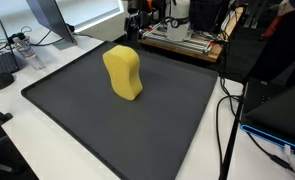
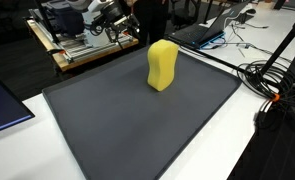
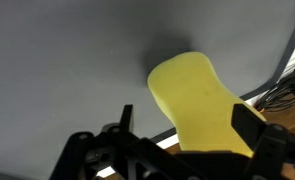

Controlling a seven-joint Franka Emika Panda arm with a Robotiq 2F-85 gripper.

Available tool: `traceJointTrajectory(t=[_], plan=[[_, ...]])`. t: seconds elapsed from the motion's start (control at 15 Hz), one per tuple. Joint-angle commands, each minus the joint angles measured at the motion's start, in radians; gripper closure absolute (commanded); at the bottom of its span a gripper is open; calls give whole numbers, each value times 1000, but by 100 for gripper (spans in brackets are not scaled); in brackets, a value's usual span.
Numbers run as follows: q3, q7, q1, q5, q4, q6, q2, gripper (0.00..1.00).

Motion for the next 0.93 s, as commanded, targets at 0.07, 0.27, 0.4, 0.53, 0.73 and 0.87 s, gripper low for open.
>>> traceJointTrajectory(t=[0.07, 0.27, 0.4, 0.53, 0.73, 0.87], plan=[[-4, 28, -5, -17, 16, -4, 6, 0], [-4, 36, -5, -17, 19, -6, 7, 0], [-12, 41, -14, -48, 49, -15, 5, 0], [-18, 43, -17, -70, 90, 7, 17, 0], [-37, 24, -23, -67, 147, 71, 20, 0], [-43, -12, -18, -69, 193, 119, 28, 0]])
